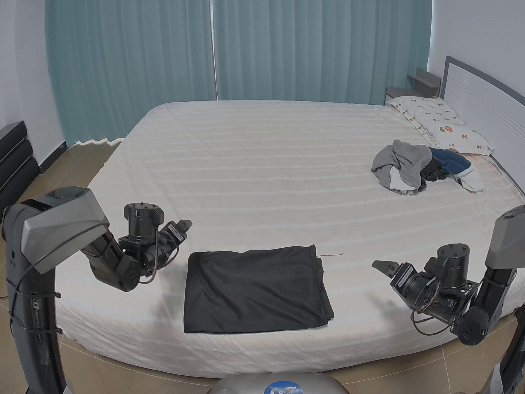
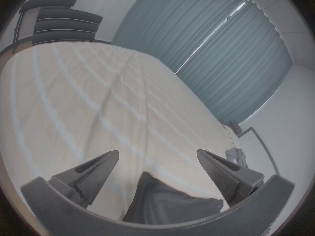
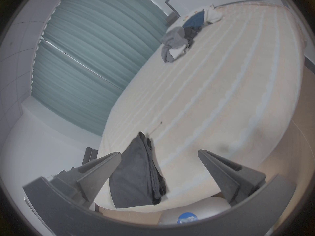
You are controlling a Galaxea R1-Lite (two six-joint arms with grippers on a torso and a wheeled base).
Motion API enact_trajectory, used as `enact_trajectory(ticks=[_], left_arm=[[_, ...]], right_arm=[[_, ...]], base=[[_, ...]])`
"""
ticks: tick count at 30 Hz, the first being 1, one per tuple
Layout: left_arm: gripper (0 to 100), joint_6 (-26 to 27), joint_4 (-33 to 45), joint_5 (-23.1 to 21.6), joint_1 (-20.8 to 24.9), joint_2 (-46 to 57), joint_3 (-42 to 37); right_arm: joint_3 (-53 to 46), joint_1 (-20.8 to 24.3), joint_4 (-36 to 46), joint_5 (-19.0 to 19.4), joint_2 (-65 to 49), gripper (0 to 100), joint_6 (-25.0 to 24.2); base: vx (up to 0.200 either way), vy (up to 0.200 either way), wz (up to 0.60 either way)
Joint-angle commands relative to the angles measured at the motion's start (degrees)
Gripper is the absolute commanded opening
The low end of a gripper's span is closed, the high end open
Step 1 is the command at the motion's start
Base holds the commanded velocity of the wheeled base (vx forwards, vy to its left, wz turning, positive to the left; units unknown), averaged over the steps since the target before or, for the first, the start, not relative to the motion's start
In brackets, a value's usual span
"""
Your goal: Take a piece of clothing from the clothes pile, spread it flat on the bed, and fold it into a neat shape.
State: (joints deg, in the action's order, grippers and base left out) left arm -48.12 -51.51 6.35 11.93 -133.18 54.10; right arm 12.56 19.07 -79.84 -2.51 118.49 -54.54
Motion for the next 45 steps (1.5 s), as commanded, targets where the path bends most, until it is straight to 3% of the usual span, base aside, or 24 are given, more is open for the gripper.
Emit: enact_trajectory(ticks=[1,5,10,11,13,18,22,25,27,30,34,35,37,41,42,45], left_arm=[[100,0.1,0.0,-0.5,-2.6,12.3,-2.9],[100,2.8,-1.2,-0.3,-2.5,20.2,-10.2],[100,10.5,-4.8,-0.4,-1.0,35.1,-22.5],[100,10.5,-4.8,-0.4,-1.0,35.1,-22.5],[100,15.4,-5.3,0.5,-0.1,42.0,-28.3],[100,21.1,-5.1,3.7,1.4,56.4,-36.0],[100,30.0,-4.7,9.0,1.6,65.2,-40.5],[100,32.3,-4.7,11.2,1.6,70.4,-42.1],[100,33.2,-1.6,13.4,1.6,77.0,-43.2],[100,33.9,9.8,16.1,1.6,87.2,-43.2],[100,37.7,27.0,16.1,1.4,102.6,-42.1],[100,37.7,27.0,16.1,1.4,102.6,-42.1],[100,40.8,34.0,16.4,0.2,110.1,-41.8],[100,41.9,36.1,16.7,-1.7,114.1,-41.7],[100,42.9,38.5,16.5,-6.9,117.9,-41.7],[100,44.0,39.6,16.4,-10.5,120.5,-41.7]], right_arm=[[-0.9,-2.4,1.1,-0.1,-11.3,100,5.8],[-3.9,-2.2,1.3,-0.5,-16.7,100,8.2],[-10.6,-2.5,2.1,-4.2,-30.3,100,18.7],[-10.6,-2.5,2.1,-4.2,-30.3,100,18.7],[-12.6,-2.4,4.0,-7.1,-38.3,100,25.4],[-12.4,-2.4,18.2,-8.2,-55.7,100,34.5],[-11.2,-2.1,33.2,-7.3,-69.3,100,37.1],[-11.1,-2.0,42.1,-7.0,-77.6,100,38.6],[-10.4,-2.1,53.1,-7.2,-87.3,100,41.5],[-10.1,-3.2,63.8,-8.0,-96.4,100,45.1],[-8.9,-7.6,73.2,-7.9,-105.7,100,47.3],[-8.9,-7.6,73.2,-7.9,-105.7,100,47.3],[-6.3,-11.2,79.0,-6.9,-110.9,100,47.7],[-4.5,-11.9,83.1,-7.2,-112.9,100,48.7],[-1.6,-12.7,85.7,-9.1,-112.7,100,49.1],[1.9,-14.8,90.1,-11.1,-113.0,100,49.7]], base=[[0.0,0.0,0.0],[0.0,0.0,0.0],[0.0,0.0,0.0],[0.0,0.0,0.0],[0.0,0.0,0.0],[0.0,0.0,0.0],[0.0,0.0,0.0],[0.0,0.0,0.0],[0.0,0.0,0.0],[0.0,0.0,0.0],[0.0,0.0,0.0],[0.0,0.0,0.0],[0.0,0.0,0.0],[0.0,0.0,0.0],[0.0,0.0,0.0],[0.0,0.0,0.0]])
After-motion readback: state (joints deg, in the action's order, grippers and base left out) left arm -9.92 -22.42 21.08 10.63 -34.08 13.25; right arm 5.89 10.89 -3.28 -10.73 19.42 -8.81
